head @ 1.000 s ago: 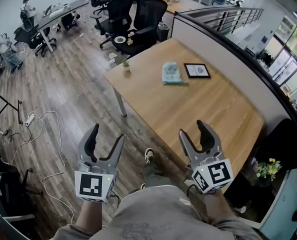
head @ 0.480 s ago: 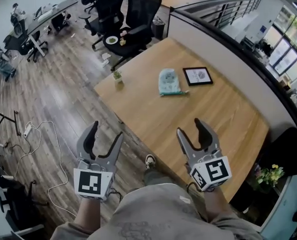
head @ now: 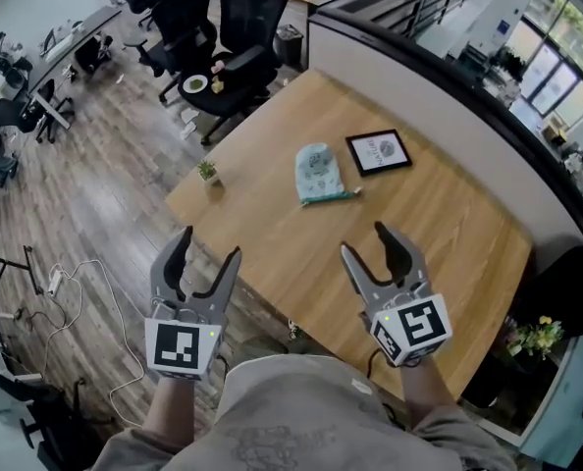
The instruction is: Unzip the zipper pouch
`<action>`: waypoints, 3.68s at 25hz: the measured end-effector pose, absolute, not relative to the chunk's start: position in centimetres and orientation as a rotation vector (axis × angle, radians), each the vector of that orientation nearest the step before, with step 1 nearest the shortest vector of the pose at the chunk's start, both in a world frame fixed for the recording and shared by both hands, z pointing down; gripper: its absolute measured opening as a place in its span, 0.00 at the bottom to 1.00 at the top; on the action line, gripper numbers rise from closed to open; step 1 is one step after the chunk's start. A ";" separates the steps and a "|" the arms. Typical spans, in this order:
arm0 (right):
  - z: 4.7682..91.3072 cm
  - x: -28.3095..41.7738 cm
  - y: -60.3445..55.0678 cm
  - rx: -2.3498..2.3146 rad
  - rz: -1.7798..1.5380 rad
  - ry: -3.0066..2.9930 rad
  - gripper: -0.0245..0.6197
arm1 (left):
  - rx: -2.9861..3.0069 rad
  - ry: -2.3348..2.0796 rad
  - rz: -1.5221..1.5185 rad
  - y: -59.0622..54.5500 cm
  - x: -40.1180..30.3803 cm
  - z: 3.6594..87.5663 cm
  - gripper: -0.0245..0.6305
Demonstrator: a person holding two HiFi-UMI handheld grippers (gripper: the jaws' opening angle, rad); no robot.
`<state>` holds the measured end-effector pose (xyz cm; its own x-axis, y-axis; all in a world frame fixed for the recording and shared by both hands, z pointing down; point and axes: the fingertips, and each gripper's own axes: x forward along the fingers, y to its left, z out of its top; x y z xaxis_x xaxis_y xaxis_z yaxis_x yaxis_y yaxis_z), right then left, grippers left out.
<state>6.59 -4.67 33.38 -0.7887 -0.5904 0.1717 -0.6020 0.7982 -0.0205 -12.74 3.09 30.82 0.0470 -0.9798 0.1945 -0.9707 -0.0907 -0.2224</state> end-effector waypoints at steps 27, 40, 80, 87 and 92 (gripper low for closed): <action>38.8 3.5 -11.9 1.196 0.295 -2.589 0.41 | -2.477 1.283 -0.750 -13.7 -13.3 38.1 0.48; 47.1 1.9 -14.3 1.186 0.362 -2.432 0.41 | -2.587 0.798 -1.018 -21.3 -10.9 52.4 0.47; 56.3 2.2 -13.8 1.226 0.601 -2.300 0.41 | -2.941 0.374 -1.434 -20.9 -6.0 71.5 0.05; 53.5 3.6 -13.6 1.301 0.528 -2.321 0.41 | -3.227 0.659 -1.185 -21.3 -5.6 66.0 0.05; 49.1 3.5 -13.7 1.345 0.470 -2.382 0.41 | -3.364 0.791 -0.979 -20.8 -6.5 60.9 0.04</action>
<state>3.46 -13.75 49.11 -0.4799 -0.7435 0.4657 -0.8647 0.4906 -0.1079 -6.46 -20.78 60.91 0.7667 -0.2734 0.5809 -0.5105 -0.8083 0.2933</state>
